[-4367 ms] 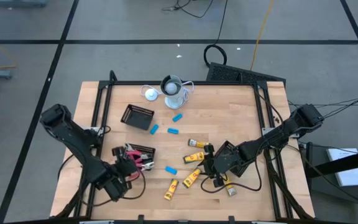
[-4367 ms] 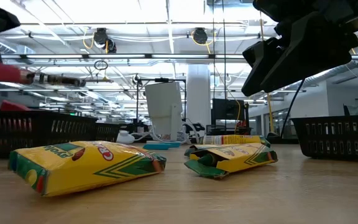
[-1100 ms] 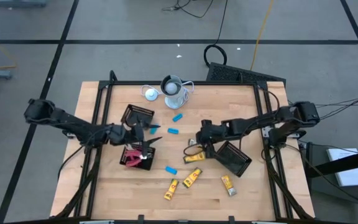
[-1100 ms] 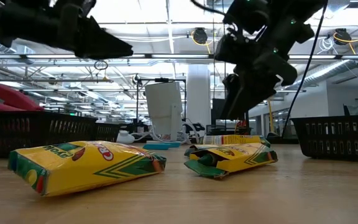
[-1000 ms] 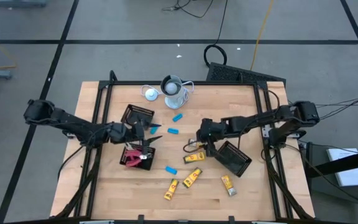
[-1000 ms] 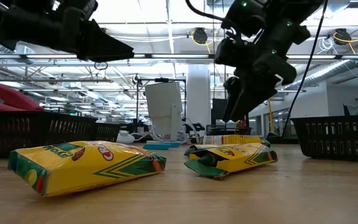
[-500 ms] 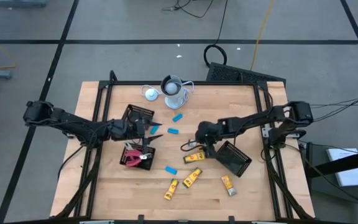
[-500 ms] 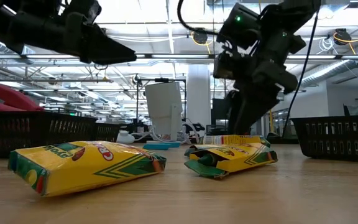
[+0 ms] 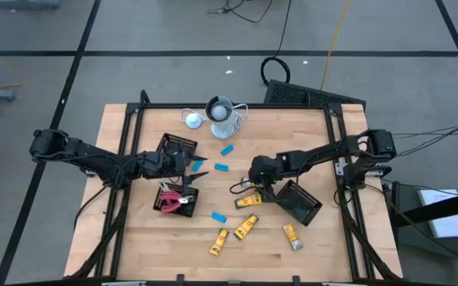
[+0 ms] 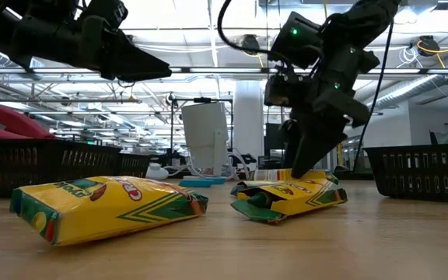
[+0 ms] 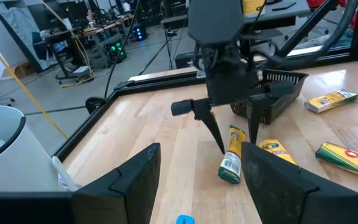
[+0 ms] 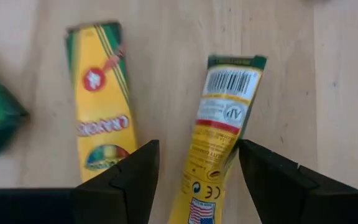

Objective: Pick & Place School Supplies
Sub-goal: Put the yellow crayon box into the bottom right black bin

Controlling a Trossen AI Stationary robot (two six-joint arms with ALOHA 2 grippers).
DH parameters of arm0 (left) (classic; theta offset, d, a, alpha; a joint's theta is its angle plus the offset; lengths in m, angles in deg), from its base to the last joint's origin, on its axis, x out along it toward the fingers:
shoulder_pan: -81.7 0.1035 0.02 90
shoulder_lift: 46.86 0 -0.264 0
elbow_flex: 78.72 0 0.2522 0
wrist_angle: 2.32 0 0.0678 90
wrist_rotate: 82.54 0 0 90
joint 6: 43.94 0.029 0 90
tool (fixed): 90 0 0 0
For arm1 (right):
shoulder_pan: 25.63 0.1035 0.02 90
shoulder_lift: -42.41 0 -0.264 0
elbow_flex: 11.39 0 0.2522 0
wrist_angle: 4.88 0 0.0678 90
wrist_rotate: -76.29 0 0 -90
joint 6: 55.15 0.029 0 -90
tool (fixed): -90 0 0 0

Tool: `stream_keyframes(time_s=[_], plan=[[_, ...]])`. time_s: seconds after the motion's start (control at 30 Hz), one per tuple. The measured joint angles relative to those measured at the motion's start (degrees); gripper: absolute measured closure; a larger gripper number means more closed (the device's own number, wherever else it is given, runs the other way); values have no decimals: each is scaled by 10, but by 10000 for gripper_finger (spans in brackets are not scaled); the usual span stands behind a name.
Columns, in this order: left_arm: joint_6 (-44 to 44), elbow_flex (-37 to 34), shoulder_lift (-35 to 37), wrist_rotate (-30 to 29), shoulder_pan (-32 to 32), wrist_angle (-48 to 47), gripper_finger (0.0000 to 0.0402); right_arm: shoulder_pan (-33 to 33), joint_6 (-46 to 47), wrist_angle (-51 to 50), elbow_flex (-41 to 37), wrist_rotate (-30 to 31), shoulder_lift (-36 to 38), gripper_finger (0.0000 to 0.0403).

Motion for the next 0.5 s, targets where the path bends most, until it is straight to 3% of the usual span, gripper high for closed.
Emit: stream_keyframes(time_s=[0.37,0.5], plan=[[-2,0,0,0,1,-5,174,3,-1,10,1,-2,-34,189],[-2,0,0,0,1,-5,174,7,-2,13,1,5,-35,209]])
